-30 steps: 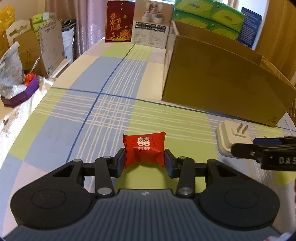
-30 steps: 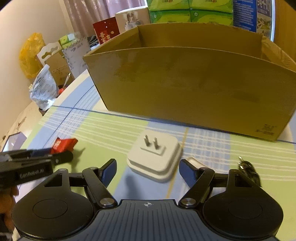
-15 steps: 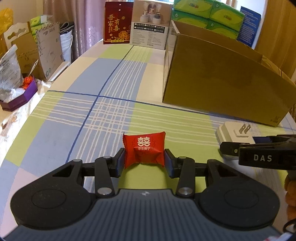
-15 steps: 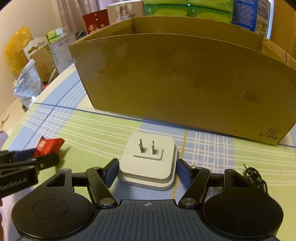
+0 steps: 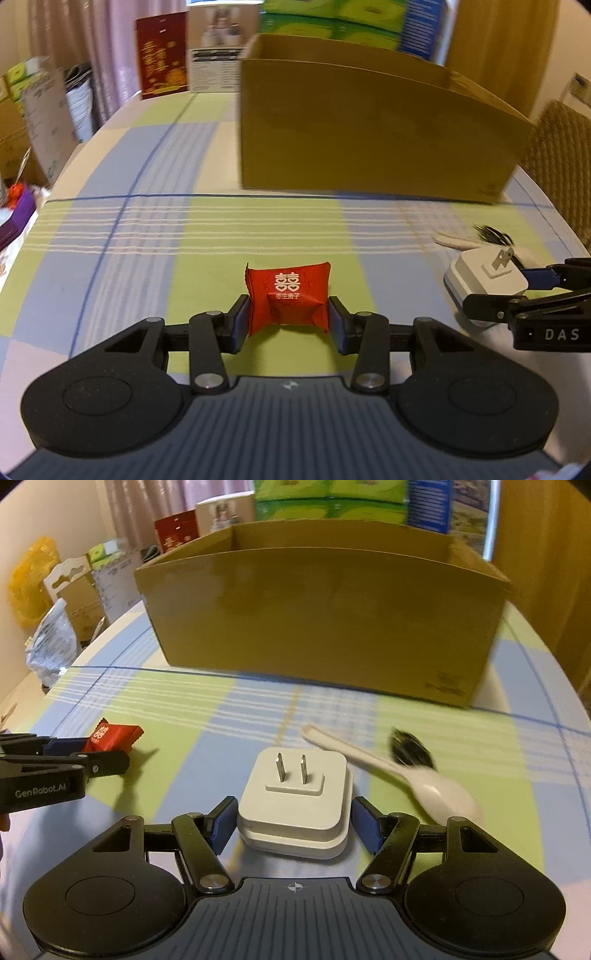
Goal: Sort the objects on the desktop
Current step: 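Close the right tool on the white charger plug, then carry the red packet and charger to the box while left tool opens over it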
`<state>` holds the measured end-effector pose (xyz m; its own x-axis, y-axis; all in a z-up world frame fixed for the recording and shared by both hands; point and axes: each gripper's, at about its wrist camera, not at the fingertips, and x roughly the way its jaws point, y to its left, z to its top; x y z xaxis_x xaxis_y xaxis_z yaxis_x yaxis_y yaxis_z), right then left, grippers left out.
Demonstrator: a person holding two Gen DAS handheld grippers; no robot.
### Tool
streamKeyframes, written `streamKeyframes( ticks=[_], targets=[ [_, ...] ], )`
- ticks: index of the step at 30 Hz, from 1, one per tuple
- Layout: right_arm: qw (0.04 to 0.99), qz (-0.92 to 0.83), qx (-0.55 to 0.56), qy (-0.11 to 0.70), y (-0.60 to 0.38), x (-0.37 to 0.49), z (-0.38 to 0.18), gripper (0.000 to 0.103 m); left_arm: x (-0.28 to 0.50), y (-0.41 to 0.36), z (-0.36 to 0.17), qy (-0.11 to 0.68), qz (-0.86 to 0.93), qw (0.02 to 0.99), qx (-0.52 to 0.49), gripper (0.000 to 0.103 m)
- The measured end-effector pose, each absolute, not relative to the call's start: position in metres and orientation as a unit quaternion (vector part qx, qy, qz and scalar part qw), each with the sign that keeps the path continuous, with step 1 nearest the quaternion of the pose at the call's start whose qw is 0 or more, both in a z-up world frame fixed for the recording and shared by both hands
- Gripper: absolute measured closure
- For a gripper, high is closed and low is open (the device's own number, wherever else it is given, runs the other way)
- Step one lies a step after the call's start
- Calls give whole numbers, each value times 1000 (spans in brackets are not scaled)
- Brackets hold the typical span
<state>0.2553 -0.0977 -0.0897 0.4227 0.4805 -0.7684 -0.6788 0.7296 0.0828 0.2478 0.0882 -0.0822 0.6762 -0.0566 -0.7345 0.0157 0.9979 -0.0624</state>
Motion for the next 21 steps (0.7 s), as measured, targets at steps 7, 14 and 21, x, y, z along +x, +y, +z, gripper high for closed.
streamKeyframes(
  ticks=[7,14,21],
  targets=[
    [842,332,-94,414,-127,239,-71,39,234,51,-65,394,-47,918,-1,65],
    [850,328,-81,403,-147,229,-42,39,215,38,-41,390,-48,919,-15,65],
    [853,334,-74,393,-155,220,-15,39,201,28,-17,386,-48,921,-18,65]
  ],
)
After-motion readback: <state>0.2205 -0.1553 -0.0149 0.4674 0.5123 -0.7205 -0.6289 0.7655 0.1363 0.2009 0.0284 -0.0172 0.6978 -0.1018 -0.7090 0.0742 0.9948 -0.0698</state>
